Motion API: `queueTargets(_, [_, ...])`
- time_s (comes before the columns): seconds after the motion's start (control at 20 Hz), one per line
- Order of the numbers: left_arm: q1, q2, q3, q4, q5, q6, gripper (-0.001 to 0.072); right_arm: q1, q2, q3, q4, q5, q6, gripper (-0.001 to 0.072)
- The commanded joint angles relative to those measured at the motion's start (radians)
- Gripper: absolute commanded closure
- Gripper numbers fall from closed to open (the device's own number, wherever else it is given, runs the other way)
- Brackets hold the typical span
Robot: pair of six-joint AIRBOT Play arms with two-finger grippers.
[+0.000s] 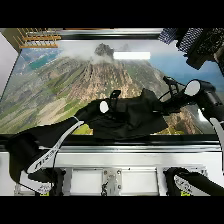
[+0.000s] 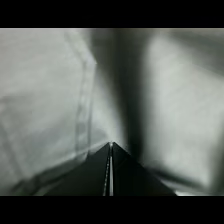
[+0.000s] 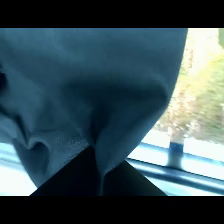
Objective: Fold the clothes and pants, and hang the long-sleeved shirts on hangers.
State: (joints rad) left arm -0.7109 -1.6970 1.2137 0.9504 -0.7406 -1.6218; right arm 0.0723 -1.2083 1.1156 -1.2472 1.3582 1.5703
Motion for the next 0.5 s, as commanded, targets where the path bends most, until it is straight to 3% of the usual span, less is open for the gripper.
queueTargets(0.0, [-0.067, -0.122, 0.131, -0.009, -0.043, 0.002, 0.0704, 0.023, 0.01, 0.101, -0.04, 0.073, 0.03, 0.0695])
queueTargets(0.25, [-0.092, -0.216, 0.245, -0.009, -0.085, 0.001, 0.0704, 0.101, 0.01, 0.144, -0.041, 0.072, 0.043, 0.0695])
queueTargets(0.45, [-0.043, -0.17, 0.255, 0.0, -0.106, 0.001, 0.0704, 0.137, 0.01, 0.144, -0.043, 0.071, 0.044, 0.0695])
